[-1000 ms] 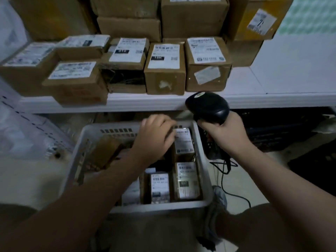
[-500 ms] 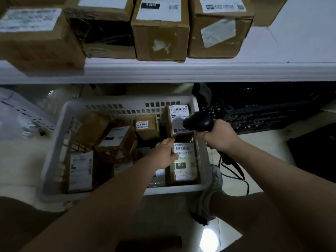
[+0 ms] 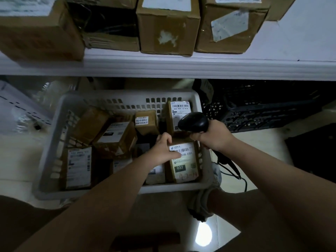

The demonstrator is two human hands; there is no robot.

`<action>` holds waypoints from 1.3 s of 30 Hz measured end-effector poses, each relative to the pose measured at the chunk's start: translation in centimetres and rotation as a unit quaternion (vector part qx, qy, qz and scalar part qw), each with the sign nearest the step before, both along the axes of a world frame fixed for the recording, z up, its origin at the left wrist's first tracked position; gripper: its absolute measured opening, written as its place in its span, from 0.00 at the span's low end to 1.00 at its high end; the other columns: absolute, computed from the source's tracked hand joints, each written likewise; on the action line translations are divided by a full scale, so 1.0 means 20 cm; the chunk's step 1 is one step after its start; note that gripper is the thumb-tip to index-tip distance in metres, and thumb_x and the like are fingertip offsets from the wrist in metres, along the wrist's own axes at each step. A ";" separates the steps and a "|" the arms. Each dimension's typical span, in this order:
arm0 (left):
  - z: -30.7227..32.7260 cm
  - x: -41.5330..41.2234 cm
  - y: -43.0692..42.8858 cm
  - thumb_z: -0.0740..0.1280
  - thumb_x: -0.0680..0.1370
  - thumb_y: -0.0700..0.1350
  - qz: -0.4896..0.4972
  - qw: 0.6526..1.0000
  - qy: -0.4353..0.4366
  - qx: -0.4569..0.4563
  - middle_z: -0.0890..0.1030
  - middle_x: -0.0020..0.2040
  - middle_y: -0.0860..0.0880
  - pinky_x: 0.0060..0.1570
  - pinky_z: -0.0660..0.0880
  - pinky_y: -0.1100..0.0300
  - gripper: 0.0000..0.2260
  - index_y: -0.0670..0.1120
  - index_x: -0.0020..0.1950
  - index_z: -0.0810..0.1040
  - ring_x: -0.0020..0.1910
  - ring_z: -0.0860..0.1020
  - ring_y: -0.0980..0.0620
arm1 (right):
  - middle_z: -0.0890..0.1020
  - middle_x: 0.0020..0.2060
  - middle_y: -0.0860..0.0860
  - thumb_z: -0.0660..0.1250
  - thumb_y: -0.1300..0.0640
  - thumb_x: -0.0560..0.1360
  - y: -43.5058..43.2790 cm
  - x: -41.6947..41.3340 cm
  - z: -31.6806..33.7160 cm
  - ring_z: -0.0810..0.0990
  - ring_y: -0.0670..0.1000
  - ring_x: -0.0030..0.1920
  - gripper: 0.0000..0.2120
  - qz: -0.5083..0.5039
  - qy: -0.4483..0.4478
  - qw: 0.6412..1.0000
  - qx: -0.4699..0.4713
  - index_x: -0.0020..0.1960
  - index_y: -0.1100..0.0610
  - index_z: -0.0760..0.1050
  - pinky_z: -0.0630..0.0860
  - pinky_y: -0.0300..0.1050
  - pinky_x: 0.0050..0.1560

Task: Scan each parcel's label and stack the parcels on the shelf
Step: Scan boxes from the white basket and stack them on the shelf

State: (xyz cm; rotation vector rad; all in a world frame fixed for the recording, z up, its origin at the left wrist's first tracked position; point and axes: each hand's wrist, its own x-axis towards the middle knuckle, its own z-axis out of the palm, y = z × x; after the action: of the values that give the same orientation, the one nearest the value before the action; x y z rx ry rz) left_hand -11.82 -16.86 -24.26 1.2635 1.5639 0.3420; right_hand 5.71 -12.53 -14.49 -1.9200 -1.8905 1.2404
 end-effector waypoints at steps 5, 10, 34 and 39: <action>0.03 0.02 0.03 0.73 0.72 0.48 -0.037 0.998 0.009 -0.050 0.58 0.67 0.50 0.64 0.65 0.58 0.34 0.51 0.74 0.61 0.67 0.64 0.50 | 0.79 0.32 0.51 0.73 0.56 0.71 -0.01 -0.02 0.01 0.77 0.49 0.33 0.07 -0.003 0.002 1.000 -0.001 0.39 0.54 0.76 0.77 0.48 0.40; 0.03 0.01 0.03 0.73 0.72 0.47 -0.029 0.995 -0.014 -0.091 0.67 0.60 0.48 0.60 0.72 0.53 0.25 0.57 0.65 0.67 0.56 0.73 0.48 | 0.82 0.38 0.54 0.73 0.56 0.71 0.03 -0.01 0.01 0.81 0.54 0.41 0.05 -0.018 -0.001 1.000 -0.002 0.43 0.57 0.79 0.81 0.52 0.46; 0.84 -0.70 -0.30 0.70 0.76 0.48 0.266 0.952 -0.119 0.097 0.82 0.50 0.43 0.34 0.77 0.61 0.19 0.41 0.62 0.70 0.41 0.82 0.50 | 0.83 0.43 0.46 0.76 0.56 0.71 -0.15 -0.46 0.53 0.79 0.38 0.42 0.14 0.091 0.207 0.971 0.079 0.54 0.56 0.79 0.75 0.29 0.42; 0.93 -0.84 -0.33 0.69 0.77 0.49 0.263 0.946 -0.134 0.135 0.85 0.46 0.49 0.47 0.80 0.60 0.10 0.44 0.54 0.79 0.48 0.83 0.52 | 0.81 0.35 0.53 0.74 0.54 0.72 -0.27 -0.54 0.69 0.81 0.54 0.36 0.09 0.053 0.265 0.957 0.102 0.49 0.57 0.80 0.78 0.53 0.43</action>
State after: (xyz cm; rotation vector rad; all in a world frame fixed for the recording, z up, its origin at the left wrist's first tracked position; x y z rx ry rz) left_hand -28.58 -23.50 -5.56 0.9278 1.6316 1.0570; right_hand -5.18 -17.90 -0.69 -1.2345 -1.7597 1.3560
